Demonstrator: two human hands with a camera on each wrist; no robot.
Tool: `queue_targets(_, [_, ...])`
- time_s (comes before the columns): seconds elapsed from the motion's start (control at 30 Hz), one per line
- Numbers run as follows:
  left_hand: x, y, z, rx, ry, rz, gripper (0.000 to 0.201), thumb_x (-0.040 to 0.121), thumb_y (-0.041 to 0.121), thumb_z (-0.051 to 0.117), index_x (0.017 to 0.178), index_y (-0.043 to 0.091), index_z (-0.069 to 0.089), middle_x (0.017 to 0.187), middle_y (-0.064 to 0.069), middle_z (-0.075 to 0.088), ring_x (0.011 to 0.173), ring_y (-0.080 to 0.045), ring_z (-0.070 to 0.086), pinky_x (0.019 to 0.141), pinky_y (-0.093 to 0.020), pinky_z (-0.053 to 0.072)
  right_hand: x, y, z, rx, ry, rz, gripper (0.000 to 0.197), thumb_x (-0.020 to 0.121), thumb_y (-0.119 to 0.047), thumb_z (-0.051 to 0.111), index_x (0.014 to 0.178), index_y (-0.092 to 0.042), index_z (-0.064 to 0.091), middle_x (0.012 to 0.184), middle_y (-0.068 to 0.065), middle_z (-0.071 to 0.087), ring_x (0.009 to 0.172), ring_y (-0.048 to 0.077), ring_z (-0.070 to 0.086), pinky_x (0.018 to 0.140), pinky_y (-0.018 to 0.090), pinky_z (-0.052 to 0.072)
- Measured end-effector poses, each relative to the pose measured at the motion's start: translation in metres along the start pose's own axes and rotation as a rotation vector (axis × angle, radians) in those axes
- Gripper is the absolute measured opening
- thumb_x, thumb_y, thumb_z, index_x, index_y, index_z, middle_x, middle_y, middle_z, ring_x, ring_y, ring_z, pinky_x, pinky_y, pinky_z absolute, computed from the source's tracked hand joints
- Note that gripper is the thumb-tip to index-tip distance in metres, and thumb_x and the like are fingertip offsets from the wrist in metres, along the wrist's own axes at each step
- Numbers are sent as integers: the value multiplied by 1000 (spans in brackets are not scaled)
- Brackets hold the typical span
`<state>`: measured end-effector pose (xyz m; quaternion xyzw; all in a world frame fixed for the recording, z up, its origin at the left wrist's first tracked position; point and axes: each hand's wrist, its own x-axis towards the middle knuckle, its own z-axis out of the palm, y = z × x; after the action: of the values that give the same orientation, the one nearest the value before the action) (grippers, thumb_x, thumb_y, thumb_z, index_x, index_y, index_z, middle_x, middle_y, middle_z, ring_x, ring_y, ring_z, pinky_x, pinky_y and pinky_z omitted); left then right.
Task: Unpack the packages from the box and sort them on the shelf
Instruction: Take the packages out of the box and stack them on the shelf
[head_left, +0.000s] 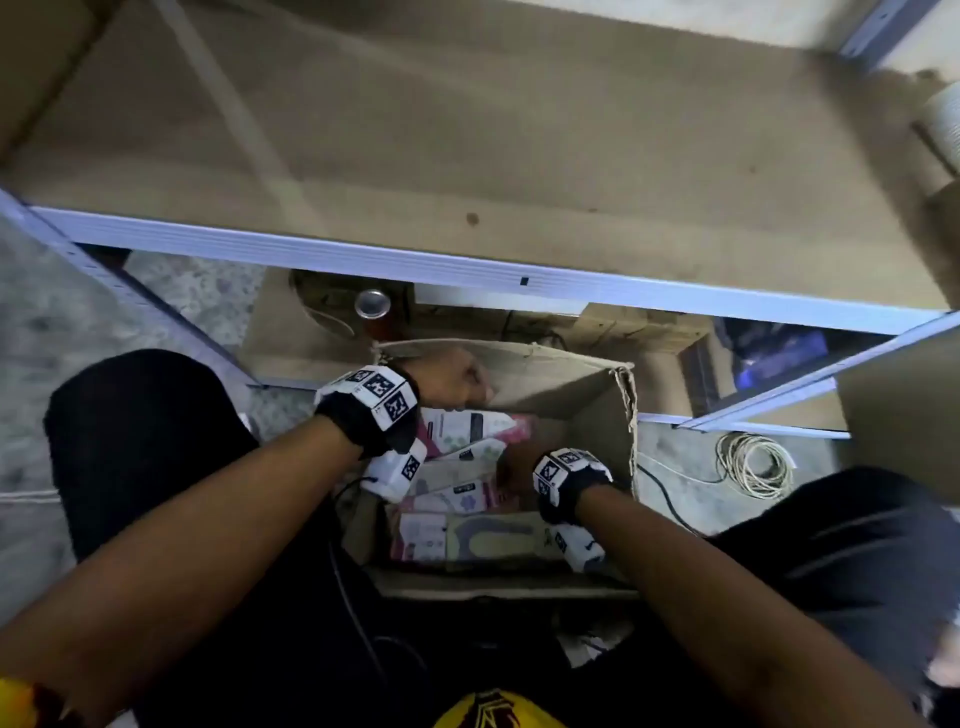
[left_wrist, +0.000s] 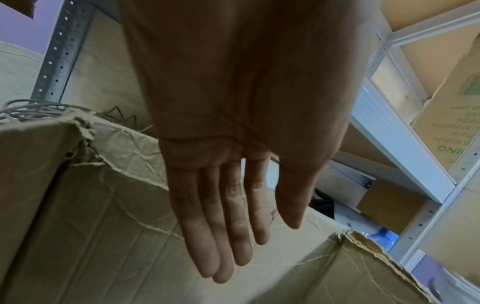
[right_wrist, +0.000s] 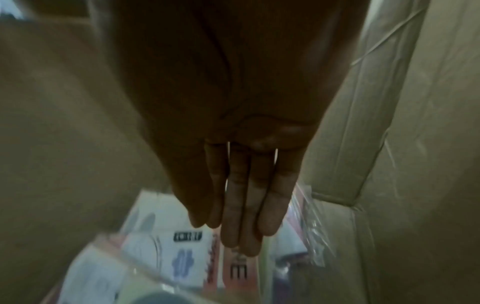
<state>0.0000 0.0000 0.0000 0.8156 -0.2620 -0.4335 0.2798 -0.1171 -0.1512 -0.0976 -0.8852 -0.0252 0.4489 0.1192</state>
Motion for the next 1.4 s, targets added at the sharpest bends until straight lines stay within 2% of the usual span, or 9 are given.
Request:
queue_targets(0.13, [4,-1,-1,-48,48,-13,13,92,23,64,94,15,73,86,-10,74,74,-19,63,74,-39,55,14,13,32,-165,-91,61,101,76,-26,79,156,-21,17,162,3,20,146,27,28,116,43,33])
queue_targets(0.27, [5,-3,-5,-32,59,-13,15,91,23,65,99,14,73,88,-2,72,78,-17,66,75,-29,52,30,4,43,-221,-165,47,75,89,-21,69,152,-13,30,160,11,26,146,29,26,120,39,22])
queue_targets(0.43, [9,-2,-7,47,61,16,18,94,21,62,104,12,74,76,19,60,69,-1,55,64,-19,43,37,10,55,-121,-108,82,94,73,-10,81,152,-19,30,155,9,36,141,28,38,115,39,33])
queue_targets(0.53, [10,-2,-7,75,56,27,20,95,23,61,106,13,73,82,18,60,73,2,55,62,-13,39,40,14,63,-140,-83,80,73,79,-15,76,144,-14,42,147,12,46,133,31,48,110,40,41])
queue_targets(0.63, [8,-2,-7,95,44,25,21,95,25,60,108,14,73,89,14,62,85,-6,59,69,-18,42,34,14,66,-139,-40,49,49,87,-17,65,133,-10,52,136,16,56,122,32,56,104,40,46])
queue_targets(0.9, [7,-5,-5,109,33,5,22,94,32,62,107,19,73,88,16,60,90,-8,59,75,-24,44,41,-10,57,-150,-89,-11,57,89,-16,68,138,4,45,135,21,55,123,34,56,99,40,47])
queue_targets(1.03, [5,-7,-5,114,46,8,22,94,32,62,107,18,73,86,17,59,87,-7,58,67,-17,43,42,-17,58,-176,-67,-15,33,93,-17,59,122,0,61,126,19,62,116,33,61,94,39,50])
queue_targets(1.2, [2,-8,-4,136,41,-6,22,94,34,62,107,20,72,95,12,63,98,-13,62,86,-31,51,42,-21,61,-172,-62,-43,34,96,-20,55,128,-8,59,133,19,56,122,34,56,98,38,46])
queue_targets(1.4, [-2,-8,2,233,35,-22,23,93,38,62,107,22,72,108,4,70,100,-18,65,91,-37,53,40,-26,62,-240,-60,-70,38,89,-11,64,128,-11,60,130,14,61,119,30,60,95,37,49])
